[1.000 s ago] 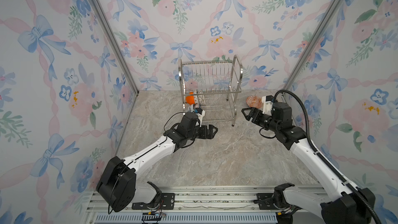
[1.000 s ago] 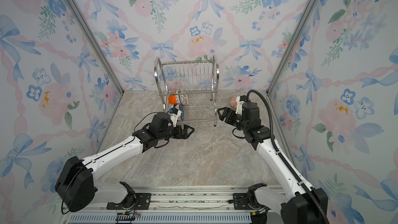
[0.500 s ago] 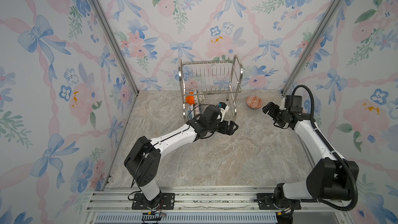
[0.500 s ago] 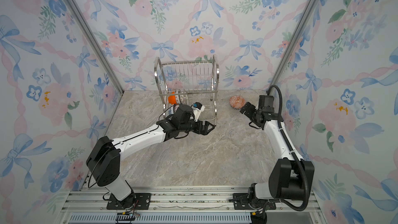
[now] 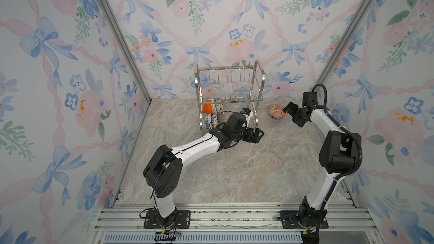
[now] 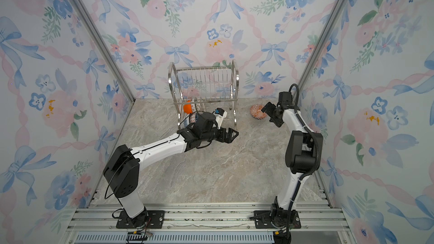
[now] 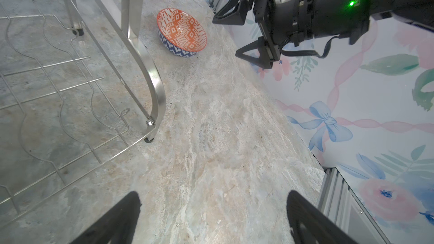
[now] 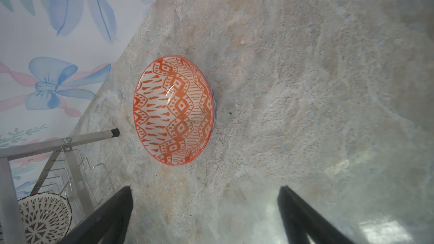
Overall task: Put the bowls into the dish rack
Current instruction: 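Move the right gripper to the orange-patterned bowl rim while the left moves toward the rack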
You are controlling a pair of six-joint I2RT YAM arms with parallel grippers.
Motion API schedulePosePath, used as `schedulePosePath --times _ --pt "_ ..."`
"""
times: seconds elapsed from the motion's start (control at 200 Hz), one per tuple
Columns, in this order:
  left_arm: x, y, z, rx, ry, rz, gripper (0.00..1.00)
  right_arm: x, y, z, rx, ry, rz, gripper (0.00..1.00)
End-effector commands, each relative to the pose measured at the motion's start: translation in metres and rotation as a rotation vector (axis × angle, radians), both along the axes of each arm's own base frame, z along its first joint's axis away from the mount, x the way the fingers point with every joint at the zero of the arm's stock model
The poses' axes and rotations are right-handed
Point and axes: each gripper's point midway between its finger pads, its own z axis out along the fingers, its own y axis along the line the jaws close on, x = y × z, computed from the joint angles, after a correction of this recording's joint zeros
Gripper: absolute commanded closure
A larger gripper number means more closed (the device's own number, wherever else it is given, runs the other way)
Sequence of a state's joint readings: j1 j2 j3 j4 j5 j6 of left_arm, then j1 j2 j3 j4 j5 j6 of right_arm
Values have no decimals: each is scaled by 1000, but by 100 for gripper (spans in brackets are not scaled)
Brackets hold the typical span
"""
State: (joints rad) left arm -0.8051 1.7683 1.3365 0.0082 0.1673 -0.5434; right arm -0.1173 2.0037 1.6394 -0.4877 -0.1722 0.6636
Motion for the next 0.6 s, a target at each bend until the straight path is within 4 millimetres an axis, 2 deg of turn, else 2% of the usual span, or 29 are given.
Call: schedulePosePath --times 0.0,0.155,0.27,0.595 --pt "6 0 -13 -18 18 51 2 8 0 -14 44 37 -44 6" --pt "7 1 -20 -11 27 64 2 25 2 -24 43 38 -46 11" --pt "8 -1 -25 -7 34 58 2 34 3 -33 39 56 -44 19" --pt "12 -1 -25 -4 42 44 2 40 8 -62 28 86 -32 38"
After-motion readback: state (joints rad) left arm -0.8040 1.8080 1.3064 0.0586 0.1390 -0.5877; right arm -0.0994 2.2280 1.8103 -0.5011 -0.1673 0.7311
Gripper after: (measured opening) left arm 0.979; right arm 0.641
